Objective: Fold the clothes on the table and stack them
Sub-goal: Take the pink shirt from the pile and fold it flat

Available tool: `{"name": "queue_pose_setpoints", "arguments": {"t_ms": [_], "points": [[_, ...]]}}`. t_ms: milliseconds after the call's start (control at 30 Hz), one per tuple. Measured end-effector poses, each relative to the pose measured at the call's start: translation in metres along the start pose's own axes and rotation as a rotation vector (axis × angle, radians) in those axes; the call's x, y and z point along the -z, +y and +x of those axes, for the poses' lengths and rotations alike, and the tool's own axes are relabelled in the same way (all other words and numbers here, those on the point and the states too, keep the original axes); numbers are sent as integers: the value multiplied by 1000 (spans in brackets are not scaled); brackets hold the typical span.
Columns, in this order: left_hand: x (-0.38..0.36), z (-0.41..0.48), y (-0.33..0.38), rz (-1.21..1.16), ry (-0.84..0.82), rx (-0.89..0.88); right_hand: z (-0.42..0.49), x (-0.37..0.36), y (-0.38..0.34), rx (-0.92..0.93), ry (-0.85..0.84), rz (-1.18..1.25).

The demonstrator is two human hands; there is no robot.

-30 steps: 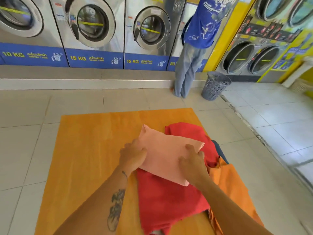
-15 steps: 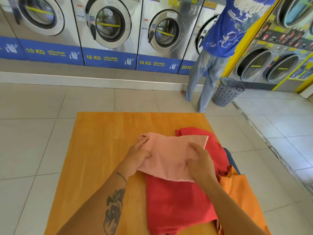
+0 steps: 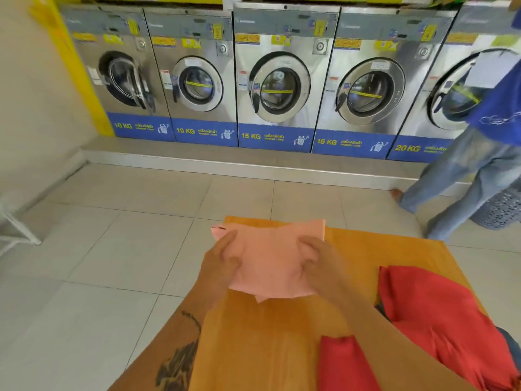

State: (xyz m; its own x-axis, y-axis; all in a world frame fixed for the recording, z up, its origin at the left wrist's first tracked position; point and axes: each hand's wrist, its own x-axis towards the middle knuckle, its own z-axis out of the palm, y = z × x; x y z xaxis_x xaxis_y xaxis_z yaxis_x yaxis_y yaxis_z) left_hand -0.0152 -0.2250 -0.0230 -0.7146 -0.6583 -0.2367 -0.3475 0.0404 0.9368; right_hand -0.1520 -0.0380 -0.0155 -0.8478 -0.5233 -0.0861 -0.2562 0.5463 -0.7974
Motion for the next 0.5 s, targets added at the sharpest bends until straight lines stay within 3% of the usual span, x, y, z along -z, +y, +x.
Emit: {"name": "queue_pose_setpoints", "arguments": {"t_ms": [133,233,300,500], "points": [[2,46,-8,193,-72,-21,37,-25,2,-120,23,-95],[-7,64,-30,394,-208,91,47,-34,26,-265,-157,-168],[-11,66,-51,527,-233,73,42,-38,41,-336,-249,-219],[-9,55,-70,479,-152,-37,26,-41,54,-246,-242,-366]]}}
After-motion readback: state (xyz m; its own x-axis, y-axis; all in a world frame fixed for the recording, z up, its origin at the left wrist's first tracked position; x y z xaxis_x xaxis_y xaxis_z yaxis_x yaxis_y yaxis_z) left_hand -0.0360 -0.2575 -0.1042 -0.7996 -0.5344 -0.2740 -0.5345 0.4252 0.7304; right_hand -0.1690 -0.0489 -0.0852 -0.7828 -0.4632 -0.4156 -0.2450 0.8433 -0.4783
